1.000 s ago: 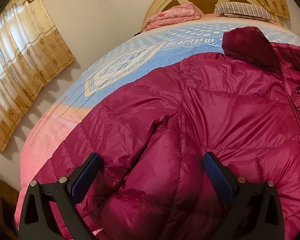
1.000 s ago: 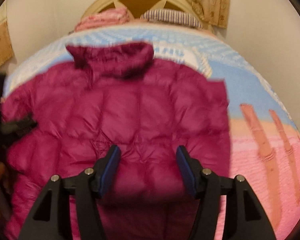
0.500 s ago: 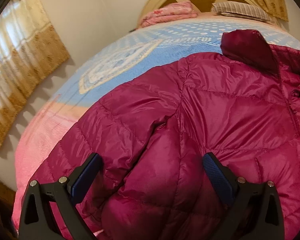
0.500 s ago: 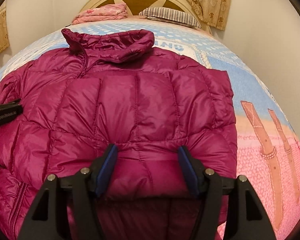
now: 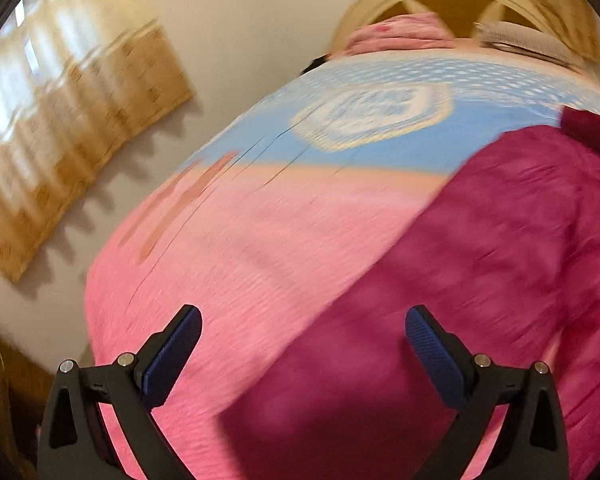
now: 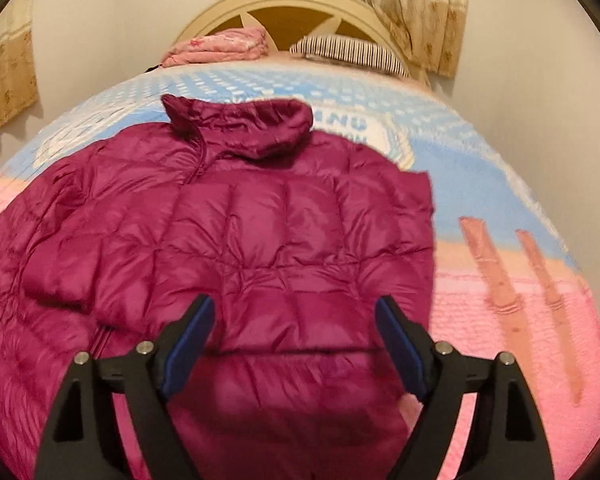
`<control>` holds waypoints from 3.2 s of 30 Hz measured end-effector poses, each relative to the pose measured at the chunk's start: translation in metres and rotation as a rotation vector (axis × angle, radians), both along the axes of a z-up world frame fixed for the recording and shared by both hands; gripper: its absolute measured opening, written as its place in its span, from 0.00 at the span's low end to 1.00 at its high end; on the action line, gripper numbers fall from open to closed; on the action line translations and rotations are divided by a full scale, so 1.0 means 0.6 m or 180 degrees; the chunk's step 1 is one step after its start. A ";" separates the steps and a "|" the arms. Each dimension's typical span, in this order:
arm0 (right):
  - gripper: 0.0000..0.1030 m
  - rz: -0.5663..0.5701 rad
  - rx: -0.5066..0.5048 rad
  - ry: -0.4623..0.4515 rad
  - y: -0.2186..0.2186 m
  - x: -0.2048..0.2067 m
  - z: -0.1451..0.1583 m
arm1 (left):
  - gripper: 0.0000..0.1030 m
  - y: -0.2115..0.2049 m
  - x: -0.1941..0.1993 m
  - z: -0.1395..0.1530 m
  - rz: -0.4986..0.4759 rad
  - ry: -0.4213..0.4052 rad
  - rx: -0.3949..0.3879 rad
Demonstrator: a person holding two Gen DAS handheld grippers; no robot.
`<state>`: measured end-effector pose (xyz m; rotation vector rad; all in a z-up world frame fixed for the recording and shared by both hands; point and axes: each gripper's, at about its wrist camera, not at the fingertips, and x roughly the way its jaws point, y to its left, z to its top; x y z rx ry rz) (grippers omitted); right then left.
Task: Fold large clothes
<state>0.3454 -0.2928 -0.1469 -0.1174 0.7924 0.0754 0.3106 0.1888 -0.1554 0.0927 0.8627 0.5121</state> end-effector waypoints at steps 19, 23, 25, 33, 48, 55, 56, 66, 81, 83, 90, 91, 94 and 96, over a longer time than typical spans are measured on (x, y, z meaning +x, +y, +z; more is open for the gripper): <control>0.85 -0.0368 0.0225 -0.0504 -0.127 -0.095 0.065 | 0.16 -0.041 -0.018 0.108 -0.0256 -0.0313 0.0207; 0.86 -0.0581 0.0240 -0.0536 -0.182 -0.086 0.073 | 0.16 -0.122 0.001 0.179 -0.0556 -0.0518 0.0355; 0.86 -0.0682 0.0216 -0.0502 -0.205 -0.080 0.073 | 0.16 -0.189 0.006 0.200 -0.0803 -0.0586 0.0359; 0.86 -0.0898 0.0087 -0.0415 -0.281 -0.100 0.059 | 0.16 -0.468 0.044 0.182 -0.1658 -0.0549 0.0371; 0.86 -0.0909 0.0433 -0.0184 -0.310 -0.125 0.028 | 0.87 -0.649 0.047 0.131 -0.2059 -0.0690 0.0440; 0.86 -0.0190 0.0987 -0.0004 -0.158 -0.064 0.060 | 0.87 -0.431 0.102 0.084 -0.1200 -0.0442 0.0650; 0.86 -0.0086 0.1017 0.0035 -0.128 -0.051 0.059 | 0.87 -0.408 0.107 0.072 -0.1103 -0.0383 0.0630; 0.21 0.0200 0.0733 0.0522 0.022 0.034 0.001 | 0.87 -0.216 0.123 -0.053 -0.0349 0.0119 0.0392; 0.62 -0.0417 0.0746 -0.0081 -0.049 0.078 0.063 | 0.87 -0.223 0.177 0.065 -0.0442 -0.0384 -0.0277; 0.42 -0.0302 0.0646 -0.0009 -0.037 0.086 0.060 | 0.87 -0.257 0.201 0.076 -0.0600 -0.0398 -0.0430; 0.47 -0.0163 0.0926 0.0273 -0.050 0.093 0.025 | 0.87 -0.343 0.258 0.022 -0.0921 -0.0019 -0.0327; 0.55 -0.0098 0.1035 0.0325 -0.051 0.088 0.018 | 0.87 -0.343 0.258 0.013 -0.0894 -0.0001 -0.0329; 0.56 0.0118 0.0973 0.0444 -0.023 0.077 0.002 | 0.87 -0.331 0.253 -0.002 -0.0823 0.0051 -0.0392; 0.51 0.0201 0.0915 0.0534 -0.005 0.075 -0.011 | 0.87 -0.321 0.248 -0.006 -0.0802 0.0053 -0.0389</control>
